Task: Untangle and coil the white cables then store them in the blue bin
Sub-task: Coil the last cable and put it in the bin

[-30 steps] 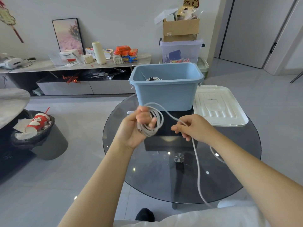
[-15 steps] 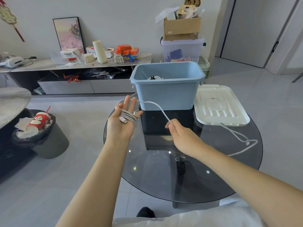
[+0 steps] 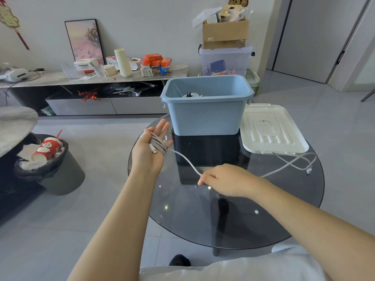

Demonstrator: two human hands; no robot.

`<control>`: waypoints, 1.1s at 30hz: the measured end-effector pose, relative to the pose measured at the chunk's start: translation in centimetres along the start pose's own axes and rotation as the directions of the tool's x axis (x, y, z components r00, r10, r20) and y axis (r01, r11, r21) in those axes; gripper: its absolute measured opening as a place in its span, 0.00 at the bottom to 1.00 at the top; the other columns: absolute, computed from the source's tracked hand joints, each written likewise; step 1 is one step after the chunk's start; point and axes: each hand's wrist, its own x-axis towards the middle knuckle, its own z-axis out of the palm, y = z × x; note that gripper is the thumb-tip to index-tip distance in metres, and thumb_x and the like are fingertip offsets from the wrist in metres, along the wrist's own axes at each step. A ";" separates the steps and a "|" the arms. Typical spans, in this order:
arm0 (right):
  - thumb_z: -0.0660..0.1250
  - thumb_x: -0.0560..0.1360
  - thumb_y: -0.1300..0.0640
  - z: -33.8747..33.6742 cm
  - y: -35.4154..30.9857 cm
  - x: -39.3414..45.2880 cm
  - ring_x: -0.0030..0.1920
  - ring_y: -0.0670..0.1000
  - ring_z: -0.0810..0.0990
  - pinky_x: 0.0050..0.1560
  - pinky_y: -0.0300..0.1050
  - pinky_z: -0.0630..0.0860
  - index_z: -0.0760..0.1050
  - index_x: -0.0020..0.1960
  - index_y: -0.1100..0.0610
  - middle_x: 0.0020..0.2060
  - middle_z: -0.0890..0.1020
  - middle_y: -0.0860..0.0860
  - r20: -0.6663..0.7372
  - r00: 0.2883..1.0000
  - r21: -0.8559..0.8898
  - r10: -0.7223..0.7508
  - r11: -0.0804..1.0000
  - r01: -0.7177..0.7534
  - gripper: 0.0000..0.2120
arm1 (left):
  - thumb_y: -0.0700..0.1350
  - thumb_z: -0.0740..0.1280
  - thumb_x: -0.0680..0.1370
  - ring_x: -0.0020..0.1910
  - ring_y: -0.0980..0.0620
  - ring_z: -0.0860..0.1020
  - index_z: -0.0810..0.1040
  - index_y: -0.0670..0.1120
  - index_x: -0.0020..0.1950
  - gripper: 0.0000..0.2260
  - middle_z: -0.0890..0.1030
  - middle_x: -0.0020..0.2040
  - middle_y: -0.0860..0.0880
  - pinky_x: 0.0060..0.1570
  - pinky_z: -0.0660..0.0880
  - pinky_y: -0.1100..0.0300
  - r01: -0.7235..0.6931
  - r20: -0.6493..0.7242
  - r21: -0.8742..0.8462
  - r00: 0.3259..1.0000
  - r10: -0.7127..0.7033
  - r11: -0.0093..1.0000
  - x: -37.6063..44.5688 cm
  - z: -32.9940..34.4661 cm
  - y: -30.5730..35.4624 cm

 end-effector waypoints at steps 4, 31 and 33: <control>0.52 0.81 0.45 -0.9 0.8 0.0 0.37 0.45 0.75 0.47 0.46 0.74 0.78 0.54 0.43 0.28 0.74 0.42 -0.163 0.977 -0.181 -0.135 0.978 0.105 0.15 | 0.44 0.52 0.84 0.52 0.51 0.82 0.68 0.47 0.44 0.11 0.85 0.46 0.49 0.59 0.69 0.50 -0.050 0.081 0.498 0.997 0.010 0.866 -0.9 0.3 -1.2; 0.46 0.83 0.47 -0.2 3.0 1.6 0.35 0.44 0.71 0.39 0.42 0.67 0.74 0.53 0.48 0.30 0.71 0.44 -0.111 0.994 -0.042 -0.012 0.999 0.007 0.18 | 0.45 0.50 0.84 0.56 0.47 0.81 0.74 0.40 0.56 0.15 0.82 0.34 0.49 0.64 0.67 0.38 0.124 0.242 0.014 0.962 -0.123 0.992 -1.3 2.1 -2.1; 0.46 0.82 0.47 0.2 2.9 1.8 0.38 0.48 0.74 0.40 0.45 0.69 0.73 0.55 0.46 0.33 0.74 0.44 -0.162 0.985 -0.159 -0.064 0.987 0.038 0.16 | 0.45 0.49 0.84 0.58 0.47 0.80 0.73 0.42 0.58 0.15 0.84 0.38 0.49 0.65 0.67 0.40 0.074 0.213 0.111 0.972 -0.096 0.991 -1.3 2.0 -2.2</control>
